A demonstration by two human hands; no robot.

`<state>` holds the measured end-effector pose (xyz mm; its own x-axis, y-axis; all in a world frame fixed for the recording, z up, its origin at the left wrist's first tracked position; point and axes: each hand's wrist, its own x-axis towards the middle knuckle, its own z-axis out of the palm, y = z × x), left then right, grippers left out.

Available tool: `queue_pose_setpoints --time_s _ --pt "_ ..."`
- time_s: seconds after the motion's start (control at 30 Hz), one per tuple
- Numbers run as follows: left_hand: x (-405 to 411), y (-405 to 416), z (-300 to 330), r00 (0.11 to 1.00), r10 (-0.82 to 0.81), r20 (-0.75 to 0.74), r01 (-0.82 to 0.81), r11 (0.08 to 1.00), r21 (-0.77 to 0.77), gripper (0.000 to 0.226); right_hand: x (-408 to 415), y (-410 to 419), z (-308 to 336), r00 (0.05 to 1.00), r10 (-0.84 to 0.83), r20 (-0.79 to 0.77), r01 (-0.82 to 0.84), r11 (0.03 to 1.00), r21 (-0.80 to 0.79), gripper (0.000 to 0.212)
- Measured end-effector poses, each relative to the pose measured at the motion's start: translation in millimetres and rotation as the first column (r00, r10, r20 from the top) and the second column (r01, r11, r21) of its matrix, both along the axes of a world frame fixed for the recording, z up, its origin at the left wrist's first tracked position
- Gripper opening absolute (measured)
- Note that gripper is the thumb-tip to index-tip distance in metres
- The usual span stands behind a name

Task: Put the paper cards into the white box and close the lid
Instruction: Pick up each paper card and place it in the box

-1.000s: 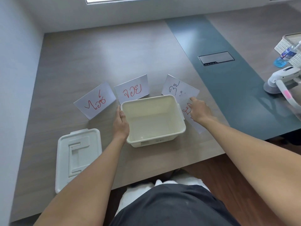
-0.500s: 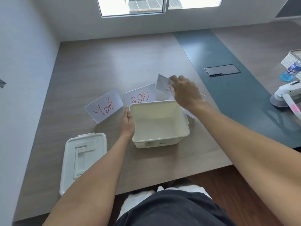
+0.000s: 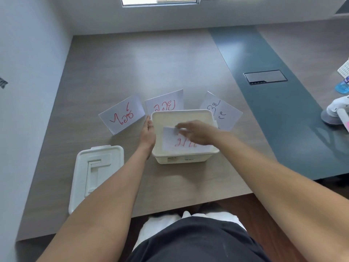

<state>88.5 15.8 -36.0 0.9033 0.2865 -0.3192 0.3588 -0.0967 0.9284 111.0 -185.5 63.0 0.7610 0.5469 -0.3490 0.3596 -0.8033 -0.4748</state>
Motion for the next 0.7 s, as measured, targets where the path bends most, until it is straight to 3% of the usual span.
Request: queue_pose_setpoints --time_s 0.23,0.33,0.5,0.6,0.7 --pt "-3.4 -6.2 7.0 0.998 0.052 0.019 -0.052 0.999 0.001 0.053 -20.4 4.2 -31.3 0.954 0.045 -0.296 -0.073 0.994 -0.085 0.041" --pt "-5.1 -9.6 6.5 0.994 0.096 0.044 -0.096 0.995 0.008 0.052 -12.0 0.4 -35.4 0.947 0.007 -0.322 -0.033 0.996 -0.077 0.047" --pt "-5.2 -10.9 7.0 0.994 0.101 0.046 -0.101 0.995 -0.008 0.051 21.6 -30.2 -37.5 0.99 -0.102 0.093 0.104 0.995 -0.013 0.052" --pt "-4.6 -11.7 5.1 0.993 0.112 0.041 -0.112 0.994 -0.013 0.049 50.9 -52.5 -31.9 0.917 -0.221 0.332 0.195 0.975 0.109 0.055" --pt "-3.8 -11.9 3.1 0.992 0.119 0.035 -0.118 0.993 -0.017 0.049 80.6 -69.7 -27.4 0.827 -0.349 0.44 0.304 0.937 0.172 0.051"
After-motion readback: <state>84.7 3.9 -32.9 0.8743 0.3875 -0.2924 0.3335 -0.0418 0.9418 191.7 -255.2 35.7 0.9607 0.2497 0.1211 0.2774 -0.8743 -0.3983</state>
